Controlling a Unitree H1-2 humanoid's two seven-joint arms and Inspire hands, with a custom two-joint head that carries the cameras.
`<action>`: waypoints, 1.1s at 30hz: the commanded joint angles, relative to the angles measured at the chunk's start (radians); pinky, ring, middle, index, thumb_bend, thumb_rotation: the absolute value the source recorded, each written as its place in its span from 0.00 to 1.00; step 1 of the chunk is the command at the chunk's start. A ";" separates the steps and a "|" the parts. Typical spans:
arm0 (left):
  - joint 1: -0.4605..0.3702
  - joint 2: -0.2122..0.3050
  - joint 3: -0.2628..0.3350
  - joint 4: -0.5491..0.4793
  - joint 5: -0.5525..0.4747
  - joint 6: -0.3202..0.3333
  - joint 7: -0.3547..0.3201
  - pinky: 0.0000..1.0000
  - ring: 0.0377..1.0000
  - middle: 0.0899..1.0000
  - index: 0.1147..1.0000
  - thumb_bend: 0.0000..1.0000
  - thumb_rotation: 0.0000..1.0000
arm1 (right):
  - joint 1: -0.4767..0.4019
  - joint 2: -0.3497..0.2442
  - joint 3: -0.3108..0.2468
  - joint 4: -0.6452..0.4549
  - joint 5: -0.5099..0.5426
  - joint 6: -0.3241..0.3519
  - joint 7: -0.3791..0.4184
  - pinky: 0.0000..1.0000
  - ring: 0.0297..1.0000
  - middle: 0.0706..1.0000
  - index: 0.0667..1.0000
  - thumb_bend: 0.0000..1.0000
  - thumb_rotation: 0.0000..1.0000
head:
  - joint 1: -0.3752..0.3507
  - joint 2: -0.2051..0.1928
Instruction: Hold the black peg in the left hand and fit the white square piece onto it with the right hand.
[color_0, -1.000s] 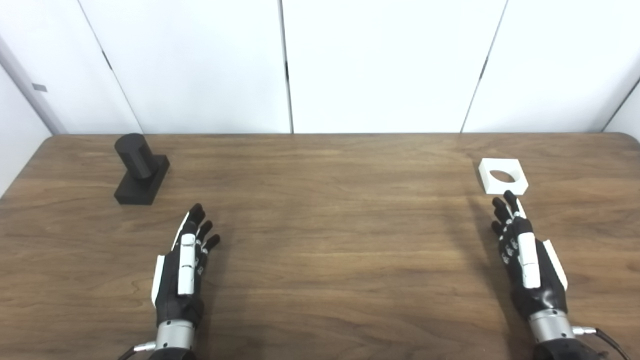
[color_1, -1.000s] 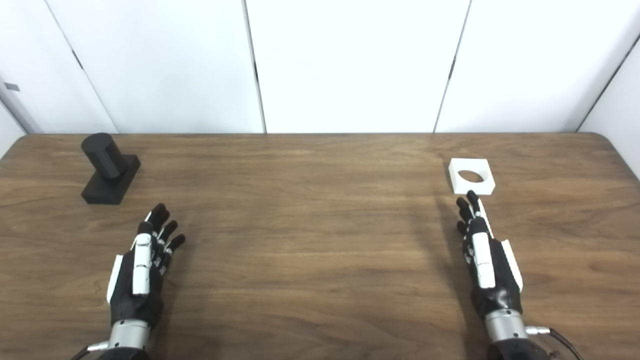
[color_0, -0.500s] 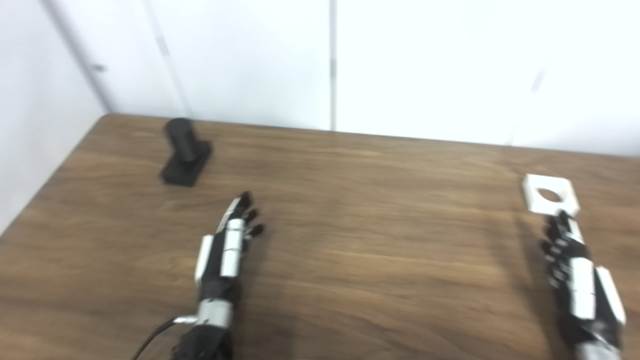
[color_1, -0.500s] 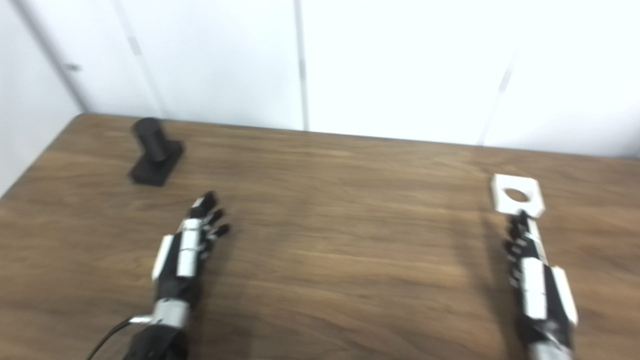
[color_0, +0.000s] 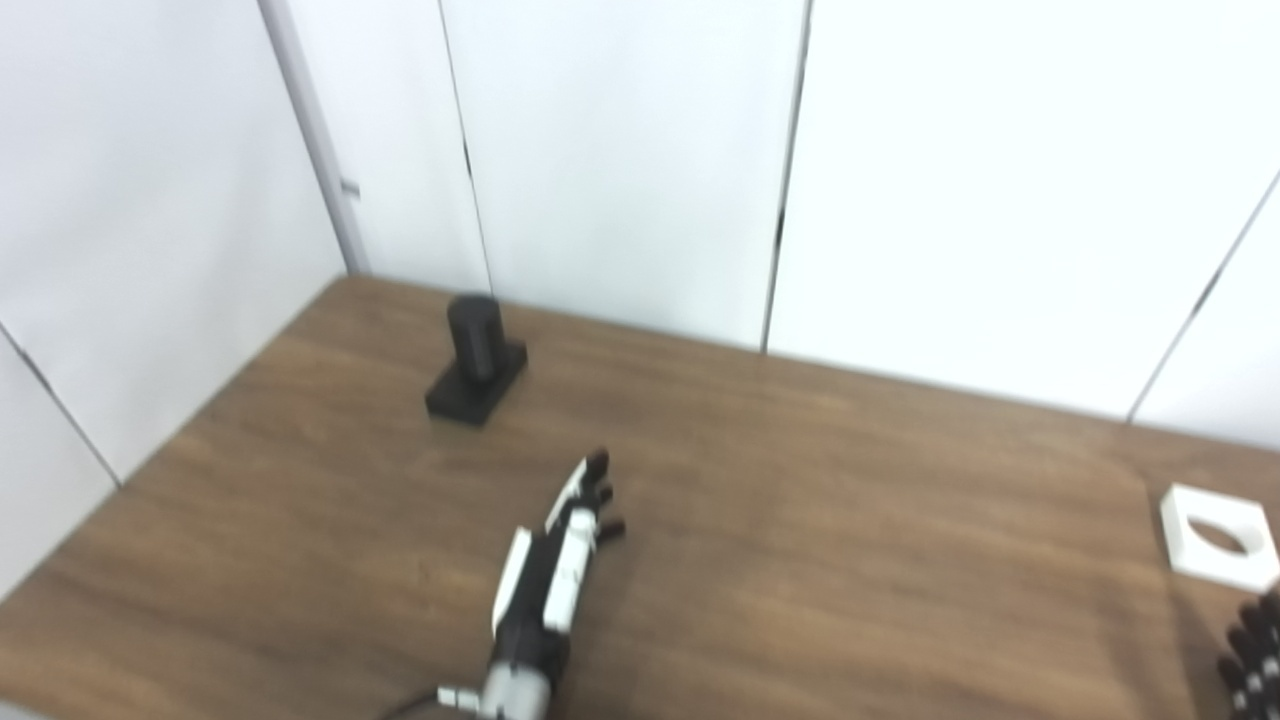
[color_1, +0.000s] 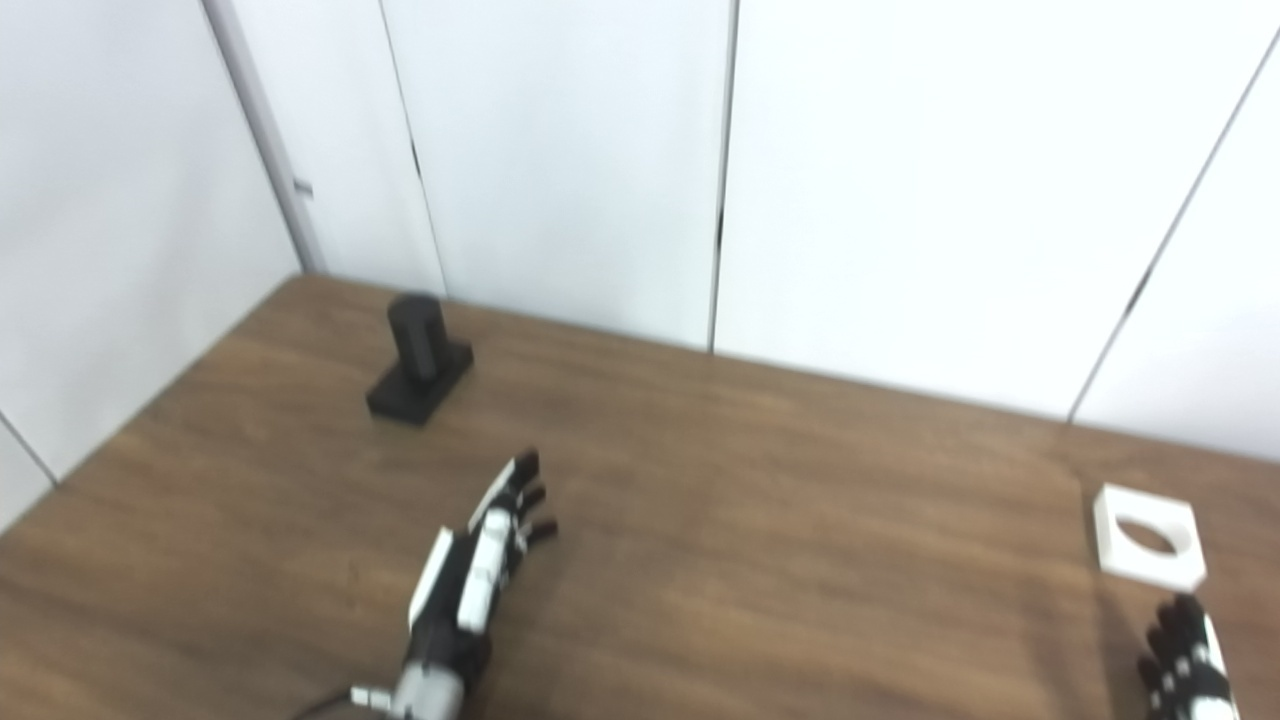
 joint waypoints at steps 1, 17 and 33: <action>0.028 -0.021 -0.023 0.037 0.016 -0.010 -0.004 0.85 0.96 0.98 0.94 0.50 1.00 | 0.019 0.004 0.002 0.052 -0.012 -0.037 -0.004 1.00 0.99 0.98 1.00 0.63 1.00 | 0.007 -0.012; 0.044 -0.019 -0.027 -0.001 0.088 0.013 0.026 0.85 0.94 0.95 0.90 0.48 0.70 | 0.034 0.019 -0.002 0.002 -0.068 0.002 -0.049 0.99 0.94 0.90 0.99 0.66 1.00 | -0.016 0.034; -0.056 0.120 0.065 -0.214 0.768 0.234 0.166 0.78 0.88 0.89 0.84 0.89 0.26 | 0.042 0.026 -0.001 0.022 0.012 -0.009 -0.022 1.00 1.00 0.98 1.00 0.69 1.00 | -0.048 0.020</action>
